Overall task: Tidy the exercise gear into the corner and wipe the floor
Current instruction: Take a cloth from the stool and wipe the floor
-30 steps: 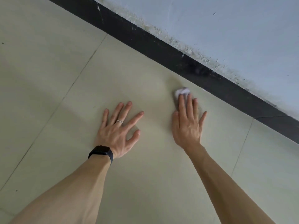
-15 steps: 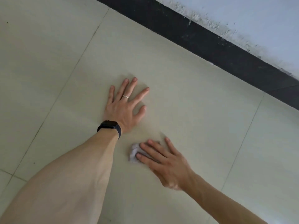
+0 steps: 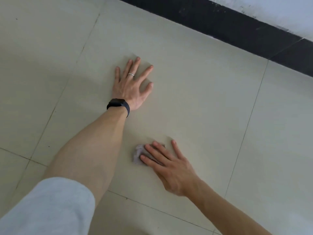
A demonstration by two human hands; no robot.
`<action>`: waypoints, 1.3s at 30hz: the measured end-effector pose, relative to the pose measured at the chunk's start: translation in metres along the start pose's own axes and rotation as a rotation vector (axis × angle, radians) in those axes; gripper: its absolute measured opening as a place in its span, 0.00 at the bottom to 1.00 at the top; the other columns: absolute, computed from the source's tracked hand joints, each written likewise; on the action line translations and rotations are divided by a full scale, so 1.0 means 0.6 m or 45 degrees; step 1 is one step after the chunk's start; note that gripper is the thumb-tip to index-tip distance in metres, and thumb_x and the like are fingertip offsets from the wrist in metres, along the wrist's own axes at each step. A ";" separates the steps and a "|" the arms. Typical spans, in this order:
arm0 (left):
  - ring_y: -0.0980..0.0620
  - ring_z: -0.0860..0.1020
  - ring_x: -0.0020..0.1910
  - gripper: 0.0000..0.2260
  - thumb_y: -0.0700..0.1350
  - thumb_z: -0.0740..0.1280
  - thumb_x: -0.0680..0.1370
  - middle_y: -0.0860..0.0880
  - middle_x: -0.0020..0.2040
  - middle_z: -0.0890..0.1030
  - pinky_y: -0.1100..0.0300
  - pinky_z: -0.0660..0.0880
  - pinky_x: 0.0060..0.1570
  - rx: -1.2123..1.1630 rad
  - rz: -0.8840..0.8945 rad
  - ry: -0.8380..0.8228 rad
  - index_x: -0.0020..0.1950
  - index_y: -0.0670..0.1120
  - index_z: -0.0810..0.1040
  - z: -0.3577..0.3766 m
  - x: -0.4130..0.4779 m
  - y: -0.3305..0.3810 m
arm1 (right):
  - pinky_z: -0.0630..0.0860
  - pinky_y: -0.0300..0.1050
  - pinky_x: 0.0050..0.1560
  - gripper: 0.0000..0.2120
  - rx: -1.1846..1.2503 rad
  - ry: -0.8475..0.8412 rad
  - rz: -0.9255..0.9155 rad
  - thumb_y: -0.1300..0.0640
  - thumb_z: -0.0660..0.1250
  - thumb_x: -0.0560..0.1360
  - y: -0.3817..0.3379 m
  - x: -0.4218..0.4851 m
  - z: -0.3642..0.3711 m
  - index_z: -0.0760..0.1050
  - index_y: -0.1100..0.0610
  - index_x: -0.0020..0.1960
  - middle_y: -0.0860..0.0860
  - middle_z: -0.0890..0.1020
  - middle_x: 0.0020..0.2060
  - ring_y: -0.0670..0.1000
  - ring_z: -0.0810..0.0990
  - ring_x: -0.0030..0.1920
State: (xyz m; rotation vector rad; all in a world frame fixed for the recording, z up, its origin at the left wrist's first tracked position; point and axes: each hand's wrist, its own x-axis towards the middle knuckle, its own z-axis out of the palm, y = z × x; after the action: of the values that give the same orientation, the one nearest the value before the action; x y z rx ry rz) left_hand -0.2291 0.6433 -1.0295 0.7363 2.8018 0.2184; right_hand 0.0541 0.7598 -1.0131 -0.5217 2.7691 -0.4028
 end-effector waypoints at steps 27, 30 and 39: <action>0.48 0.56 0.80 0.26 0.56 0.49 0.81 0.52 0.81 0.55 0.37 0.53 0.76 -0.171 -0.585 0.017 0.80 0.56 0.56 0.027 -0.505 -0.127 | 0.56 0.66 0.75 0.37 -0.149 -0.150 -0.332 0.55 0.59 0.77 -0.138 0.127 -0.006 0.48 0.44 0.81 0.45 0.51 0.81 0.50 0.50 0.80; 0.48 0.57 0.79 0.29 0.58 0.52 0.80 0.51 0.81 0.57 0.39 0.50 0.76 -0.168 -0.771 0.115 0.80 0.50 0.58 0.025 -0.510 -0.163 | 0.51 0.66 0.77 0.33 -0.189 -0.120 -0.061 0.55 0.51 0.80 -0.092 0.215 -0.040 0.41 0.42 0.81 0.43 0.45 0.81 0.48 0.44 0.80; 0.60 0.43 0.79 0.42 0.71 0.59 0.75 0.59 0.81 0.45 0.47 0.40 0.79 -0.401 -0.783 0.057 0.82 0.53 0.45 0.011 -0.521 -0.210 | 0.43 0.64 0.77 0.30 -0.083 -0.255 -0.248 0.45 0.39 0.80 -0.239 0.307 -0.028 0.43 0.45 0.81 0.44 0.43 0.81 0.48 0.41 0.80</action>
State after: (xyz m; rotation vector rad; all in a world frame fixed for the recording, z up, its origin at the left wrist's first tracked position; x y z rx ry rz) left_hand -0.0215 0.3789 -1.0026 -0.2065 2.7785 0.5399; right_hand -0.0714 0.5629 -0.9942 -0.8051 2.5546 -0.2852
